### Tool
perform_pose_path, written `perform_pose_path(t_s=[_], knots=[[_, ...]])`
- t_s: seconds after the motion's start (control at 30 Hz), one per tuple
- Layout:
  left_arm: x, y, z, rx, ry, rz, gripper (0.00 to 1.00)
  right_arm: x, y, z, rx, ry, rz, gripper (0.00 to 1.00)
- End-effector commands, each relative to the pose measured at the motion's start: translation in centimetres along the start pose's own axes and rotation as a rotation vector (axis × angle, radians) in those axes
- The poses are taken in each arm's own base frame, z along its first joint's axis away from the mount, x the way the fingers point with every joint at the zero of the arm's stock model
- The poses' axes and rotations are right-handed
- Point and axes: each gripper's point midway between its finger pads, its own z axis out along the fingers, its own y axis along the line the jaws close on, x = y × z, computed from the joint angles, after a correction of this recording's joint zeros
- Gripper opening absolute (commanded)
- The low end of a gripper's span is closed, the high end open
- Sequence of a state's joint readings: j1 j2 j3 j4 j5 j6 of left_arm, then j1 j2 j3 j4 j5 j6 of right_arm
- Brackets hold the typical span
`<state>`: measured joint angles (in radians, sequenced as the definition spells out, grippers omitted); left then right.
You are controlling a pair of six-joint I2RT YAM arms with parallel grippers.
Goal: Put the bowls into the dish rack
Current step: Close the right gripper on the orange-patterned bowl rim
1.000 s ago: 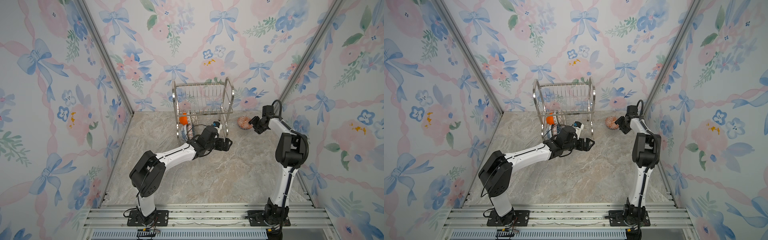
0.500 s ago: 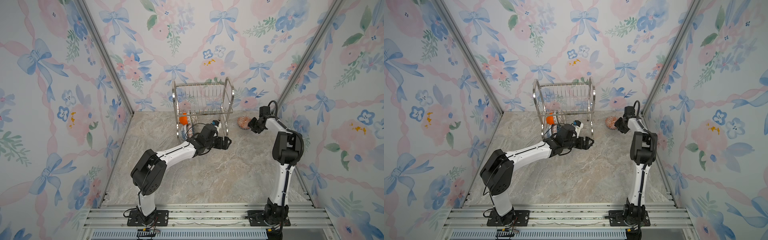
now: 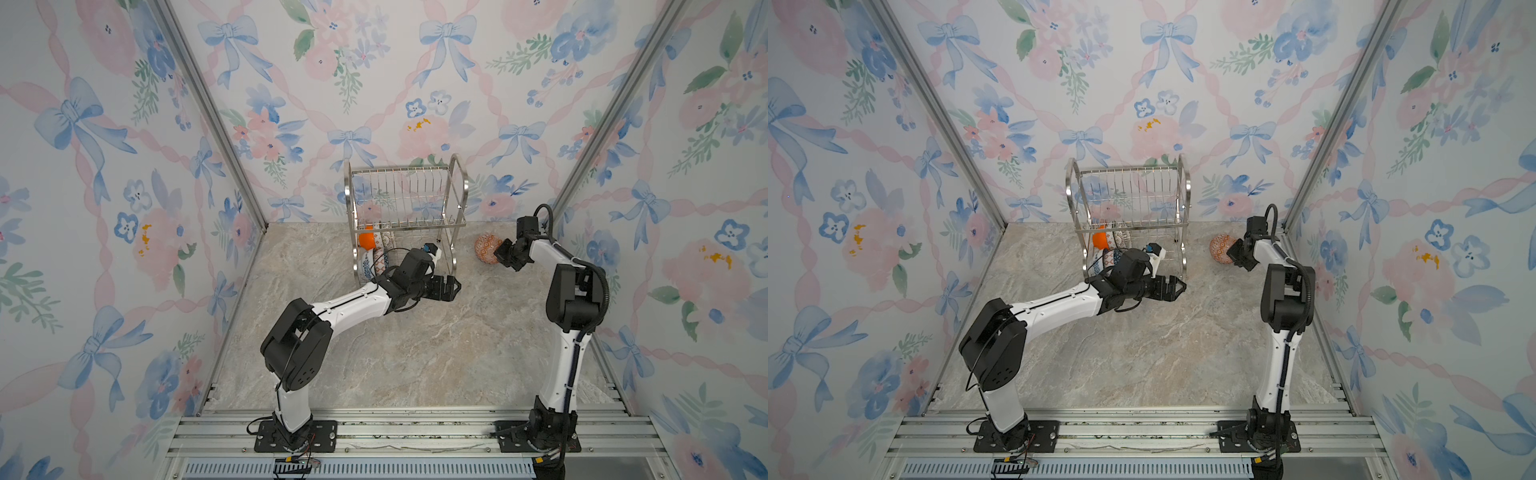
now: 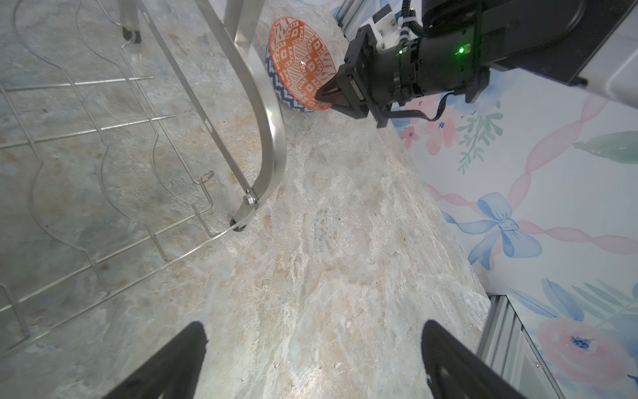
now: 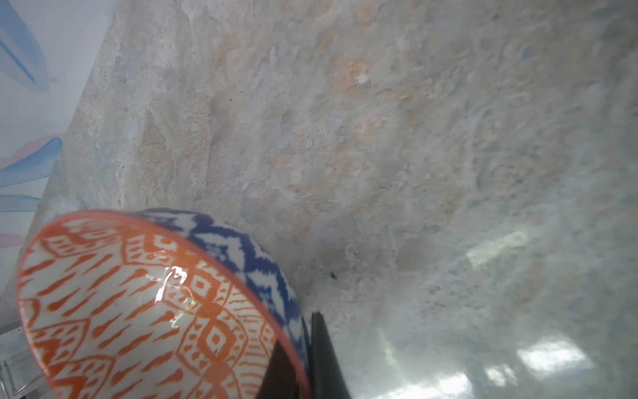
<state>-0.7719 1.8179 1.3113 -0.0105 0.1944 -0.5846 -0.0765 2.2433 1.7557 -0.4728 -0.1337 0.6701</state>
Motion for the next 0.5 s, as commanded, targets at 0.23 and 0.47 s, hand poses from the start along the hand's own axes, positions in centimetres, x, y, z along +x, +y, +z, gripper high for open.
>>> perform_pose_path(t_s=[0.23,0.47], knots=[[0.2,-0.6,-2.7,0.002,-0.019,0.014,0.98,2.6,0.7,-5.8,-0.026,-0.019,-0.109,0.0],[0.4,-0.9,-3.8,-0.003,-0.032,0.032,0.98,5.3,1.0,-9.4,-0.056,-0.014,-0.167,0.0]])
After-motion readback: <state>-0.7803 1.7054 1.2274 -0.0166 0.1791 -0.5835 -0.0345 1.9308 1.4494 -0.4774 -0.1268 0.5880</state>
